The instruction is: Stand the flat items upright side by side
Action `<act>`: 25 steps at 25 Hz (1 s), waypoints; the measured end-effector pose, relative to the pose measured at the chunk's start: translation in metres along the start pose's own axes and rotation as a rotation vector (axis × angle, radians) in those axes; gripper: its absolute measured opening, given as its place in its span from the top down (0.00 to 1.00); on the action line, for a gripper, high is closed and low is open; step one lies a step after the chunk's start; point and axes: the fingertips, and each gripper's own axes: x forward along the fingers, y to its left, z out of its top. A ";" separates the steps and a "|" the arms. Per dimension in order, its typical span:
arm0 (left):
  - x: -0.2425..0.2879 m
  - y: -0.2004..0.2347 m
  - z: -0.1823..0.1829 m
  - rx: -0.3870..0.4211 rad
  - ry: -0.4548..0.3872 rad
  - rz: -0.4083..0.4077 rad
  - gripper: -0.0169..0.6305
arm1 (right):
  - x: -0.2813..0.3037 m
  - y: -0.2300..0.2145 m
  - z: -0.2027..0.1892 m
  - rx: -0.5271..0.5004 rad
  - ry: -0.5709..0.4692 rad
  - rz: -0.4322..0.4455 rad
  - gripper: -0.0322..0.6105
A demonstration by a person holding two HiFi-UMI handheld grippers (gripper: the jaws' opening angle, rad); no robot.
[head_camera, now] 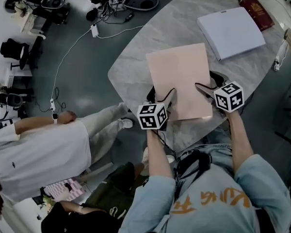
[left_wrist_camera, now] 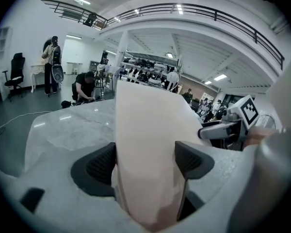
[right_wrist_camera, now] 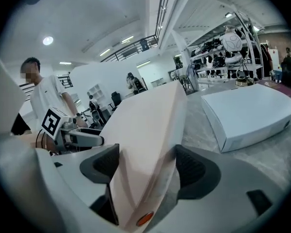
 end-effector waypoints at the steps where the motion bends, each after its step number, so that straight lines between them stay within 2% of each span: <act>1: -0.003 -0.003 0.000 -0.001 -0.010 0.006 0.36 | -0.003 0.000 0.001 -0.004 -0.006 0.007 0.38; 11: -0.016 -0.029 0.004 0.039 -0.083 0.073 0.37 | -0.026 -0.002 0.015 -0.144 -0.032 0.026 0.39; 25: -0.054 -0.055 -0.004 0.092 -0.157 0.189 0.40 | -0.057 0.021 0.023 -0.361 -0.067 0.028 0.40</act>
